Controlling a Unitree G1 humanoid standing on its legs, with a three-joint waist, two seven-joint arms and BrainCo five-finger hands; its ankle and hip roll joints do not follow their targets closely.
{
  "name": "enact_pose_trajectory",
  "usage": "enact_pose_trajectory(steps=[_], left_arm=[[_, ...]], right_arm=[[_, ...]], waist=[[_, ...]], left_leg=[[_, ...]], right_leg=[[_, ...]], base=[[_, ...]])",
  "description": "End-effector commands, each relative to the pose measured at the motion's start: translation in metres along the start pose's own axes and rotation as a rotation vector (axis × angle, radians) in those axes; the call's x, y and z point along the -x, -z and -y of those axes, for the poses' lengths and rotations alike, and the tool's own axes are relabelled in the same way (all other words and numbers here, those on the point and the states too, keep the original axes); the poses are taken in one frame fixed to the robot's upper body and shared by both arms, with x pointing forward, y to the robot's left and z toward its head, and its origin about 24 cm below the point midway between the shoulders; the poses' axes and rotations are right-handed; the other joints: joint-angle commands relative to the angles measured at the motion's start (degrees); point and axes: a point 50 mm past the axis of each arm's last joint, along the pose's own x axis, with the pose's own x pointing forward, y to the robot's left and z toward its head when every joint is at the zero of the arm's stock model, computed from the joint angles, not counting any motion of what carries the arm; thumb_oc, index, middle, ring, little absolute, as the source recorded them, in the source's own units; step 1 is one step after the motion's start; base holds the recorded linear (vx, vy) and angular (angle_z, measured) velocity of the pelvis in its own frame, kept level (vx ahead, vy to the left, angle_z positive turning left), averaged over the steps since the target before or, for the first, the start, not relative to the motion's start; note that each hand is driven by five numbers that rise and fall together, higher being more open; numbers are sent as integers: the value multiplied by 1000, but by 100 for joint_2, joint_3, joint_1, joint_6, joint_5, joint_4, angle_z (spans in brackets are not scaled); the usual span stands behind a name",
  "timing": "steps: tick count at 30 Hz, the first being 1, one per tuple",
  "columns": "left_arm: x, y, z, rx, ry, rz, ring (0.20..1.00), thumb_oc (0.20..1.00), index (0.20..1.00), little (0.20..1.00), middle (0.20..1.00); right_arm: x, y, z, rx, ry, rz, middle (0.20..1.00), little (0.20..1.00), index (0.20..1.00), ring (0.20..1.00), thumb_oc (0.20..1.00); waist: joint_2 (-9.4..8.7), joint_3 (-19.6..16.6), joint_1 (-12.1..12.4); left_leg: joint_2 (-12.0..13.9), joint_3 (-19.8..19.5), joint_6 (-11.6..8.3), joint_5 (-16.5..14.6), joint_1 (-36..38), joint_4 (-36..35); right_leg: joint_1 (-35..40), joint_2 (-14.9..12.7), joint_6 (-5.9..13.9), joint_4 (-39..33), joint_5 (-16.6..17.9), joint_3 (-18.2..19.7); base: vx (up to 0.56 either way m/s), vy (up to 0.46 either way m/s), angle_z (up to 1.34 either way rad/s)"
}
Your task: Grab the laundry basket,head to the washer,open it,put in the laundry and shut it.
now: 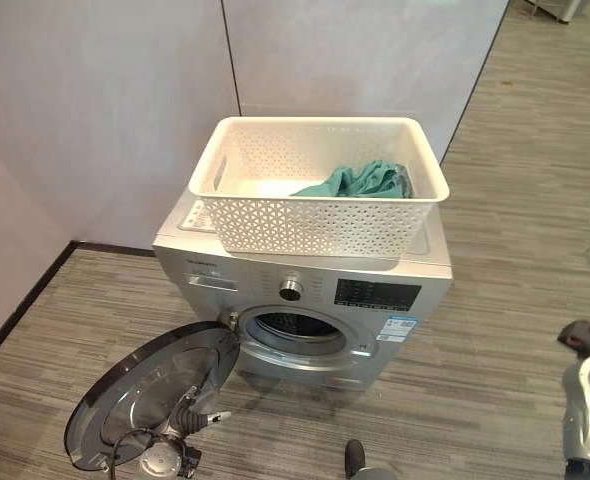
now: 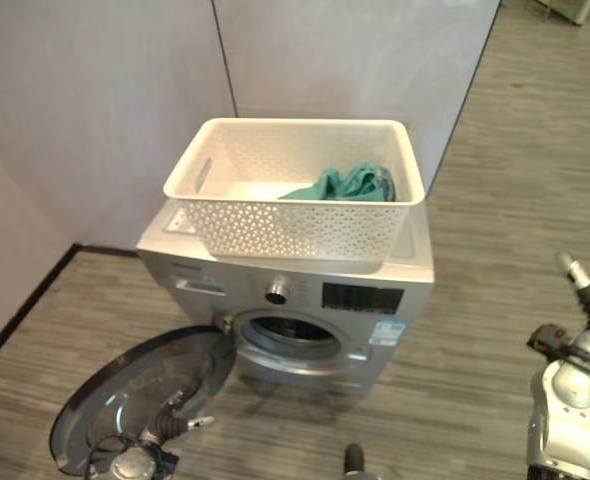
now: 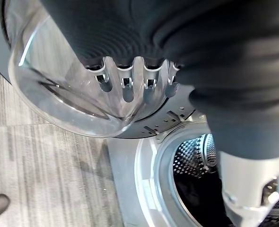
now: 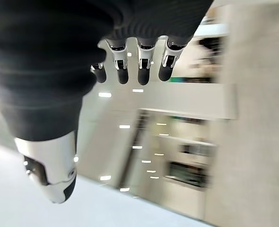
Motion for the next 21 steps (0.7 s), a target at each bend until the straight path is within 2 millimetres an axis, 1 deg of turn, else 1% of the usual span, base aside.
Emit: enact_pose_trajectory(steps=[1,3,5,6,7,8,9,10,11,12,13,17,18,21], left_arm=[[-11,-21,-17,-71,-25,77,1000,1000,1000,1000,1000],[-11,-25,-11,-98,18,94,1000,1000,1000,1000,1000],[-12,-28,-8,-126,49,107,1000,1000,1000,1000,1000],[-12,-30,-4,-129,74,116,1000,1000,1000,1000,1000],[-13,-30,-4,-124,72,116,1000,1000,1000,1000,1000],[-13,-31,-3,-128,84,121,1000,1000,1000,1000,1000],[-12,-30,-3,-130,97,124,1000,1000,1000,1000,1000],[-11,-29,-3,-130,107,123,1000,1000,1000,1000,1000],[-11,-29,-3,-124,107,123,1000,1000,1000,1000,1000],[-10,-28,-3,-120,115,121,1000,1000,1000,1000,1000],[-8,-27,-4,-136,148,123,1000,1000,1000,1000,1000],[-6,-21,-7,-113,169,102,1000,1000,1000,1000,1000],[-6,-21,-5,-106,169,103,1000,1000,1000,1000,1000],[-5,-18,-5,-107,180,88,1000,1000,1000,1000,1000]], right_arm=[[-45,-61,-2,99,-50,328,1000,1000,1000,1000,1000],[-59,-77,-20,104,-156,390,1000,1000,1000,1000,1000],[-68,-81,-37,100,-247,387,1000,1000,1000,1000,1000],[-80,-86,-55,118,-334,390,1000,1000,1000,1000,1000],[-81,-87,-57,116,-337,393,1000,1000,1000,1000,1000],[-85,-89,-65,154,-387,394,1000,1000,1000,1000,1000],[-96,-98,-78,275,-486,430,1000,1000,1000,1000,1000],[-102,-105,-84,327,-548,445,1000,1000,1000,1000,1000],[-103,-107,-86,326,-553,450,1000,1000,1000,1000,1000],[-109,-112,-92,365,-610,450,1000,1000,1000,1000,1000],[-119,-114,-96,515,-704,431,1000,1000,1000,1000,1000],[-132,-119,-111,690,-784,416,1000,1000,1000,1000,1000],[-133,-121,-113,692,-786,422,1000,1000,1000,1000,1000],[-137,-120,-119,710,-791,401,1000,1000,1000,1000,1000]], waist=[[-313,-14,195],[-401,-14,298],[-478,-8,391],[-543,14,465],[-530,21,448],[-578,30,507],[-639,52,583],[-681,62,619],[-657,66,599],[-674,78,607],[-784,101,728],[-822,129,765],[-793,130,738],[-828,167,782]], left_leg=[[1,15,218,-377,-62,68],[27,14,211,-374,-63,71],[51,25,201,-364,-62,72],[73,28,182,-352,-63,71],[73,32,181,-352,-61,71],[82,19,174,-340,-69,75],[84,-3,161,-327,-76,81],[93,-16,152,-318,-85,83],[93,-12,152,-318,-83,82],[101,-19,142,-308,-90,82],[121,-44,112,-285,-110,91],[153,-129,79,-238,-212,105],[153,-133,79,-237,-216,106],[172,-193,72,-213,-296,125]], right_leg=[[203,-515,577,622,-863,-184],[204,-503,573,613,-861,-193],[215,-493,566,606,-862,-201],[229,-482,553,590,-867,-203],[230,-481,552,588,-867,-200],[241,-476,541,582,-872,-227],[264,-468,527,560,-879,-244],[269,-462,516,553,-883,-253],[268,-461,516,553,-883,-250],[277,-458,510,544,-884,-256],[303,-449,502,529,-891,-305],[305,-431,487,500,-899,-386],[304,-430,486,500,-900,-390],[304,-411,471,487,-919,-445]], base=[[0,0,0],[-3,-15,-3],[2,-27,-7],[12,-22,-5],[13,-27,-6],[12,-25,3],[15,-34,9],[13,-21,13],[9,-15,12],[24,-11,12],[26,-15,14],[17,-6,8],[16,-2,5],[17,-8,14]])
